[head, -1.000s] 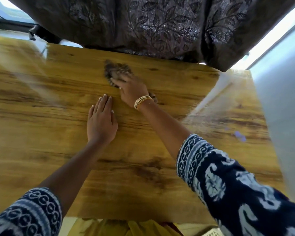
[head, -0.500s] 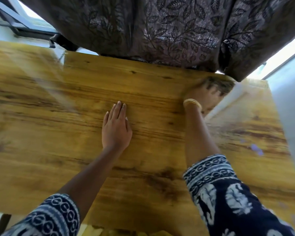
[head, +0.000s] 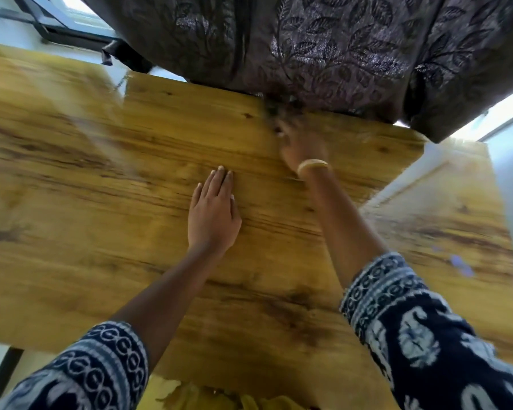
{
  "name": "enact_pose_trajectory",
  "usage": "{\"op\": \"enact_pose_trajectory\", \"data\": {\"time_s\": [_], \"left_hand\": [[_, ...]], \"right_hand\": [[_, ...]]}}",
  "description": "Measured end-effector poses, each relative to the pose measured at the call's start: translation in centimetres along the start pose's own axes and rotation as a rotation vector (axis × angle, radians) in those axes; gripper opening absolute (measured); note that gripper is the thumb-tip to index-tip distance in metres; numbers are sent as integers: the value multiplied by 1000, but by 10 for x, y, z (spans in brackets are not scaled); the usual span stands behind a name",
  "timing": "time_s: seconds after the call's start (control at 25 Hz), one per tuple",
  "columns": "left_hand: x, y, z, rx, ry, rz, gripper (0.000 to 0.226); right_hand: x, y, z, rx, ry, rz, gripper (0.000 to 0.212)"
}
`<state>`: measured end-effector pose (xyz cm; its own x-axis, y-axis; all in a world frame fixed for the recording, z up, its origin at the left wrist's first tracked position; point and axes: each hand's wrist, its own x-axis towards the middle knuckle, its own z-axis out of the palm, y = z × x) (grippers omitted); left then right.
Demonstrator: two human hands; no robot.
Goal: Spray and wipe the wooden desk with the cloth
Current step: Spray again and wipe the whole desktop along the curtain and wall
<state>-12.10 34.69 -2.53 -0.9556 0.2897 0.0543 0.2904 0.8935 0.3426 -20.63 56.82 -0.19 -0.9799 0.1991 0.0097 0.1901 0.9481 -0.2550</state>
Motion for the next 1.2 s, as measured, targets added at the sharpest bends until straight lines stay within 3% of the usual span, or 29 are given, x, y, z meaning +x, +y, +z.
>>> {"op": "enact_pose_trajectory", "data": {"time_s": [0.08,0.16,0.28,0.36,0.48,0.56,0.64,0.68,0.72,0.88,0.96,1.04,1.2], "left_hand": [[-1,0,0,9,-4,1,53],[0,0,1,11,8,10,53],[0,-2,2,-4,34,27,52],[2,-3,2,-53,49,56,49],[-5,-12,-7,-191,88,87,43],[-22,-20,-14,-213,121,87,38],[-48,-24,-18,-180,100,141,35],[-60,-24,-19,-159,86,177,35],[-70,-24,-18,-143,77,206,38],[-99,-24,-20,-114,72,212,45],[-112,-29,-20,-89,81,212,46],[-123,-38,-22,-85,106,204,44],[-138,-66,-31,-89,126,161,46]], "right_hand": [[-27,73,-13,-18,129,328,56],[-45,115,-24,-44,207,503,57],[-51,94,-22,-63,186,455,57],[-71,49,-16,-76,105,209,56],[-165,-3,5,-126,-90,-373,54],[-228,-2,2,-35,-279,-764,51],[-234,34,-10,-12,-282,-993,46],[-220,56,-15,-35,-191,-945,45],[-200,80,-19,-62,-87,-775,46],[-136,156,-42,-24,103,225,50],[-132,140,-41,-30,136,455,54],[-147,84,-28,-64,151,364,54],[-238,-46,8,-127,-40,-350,51]]}}
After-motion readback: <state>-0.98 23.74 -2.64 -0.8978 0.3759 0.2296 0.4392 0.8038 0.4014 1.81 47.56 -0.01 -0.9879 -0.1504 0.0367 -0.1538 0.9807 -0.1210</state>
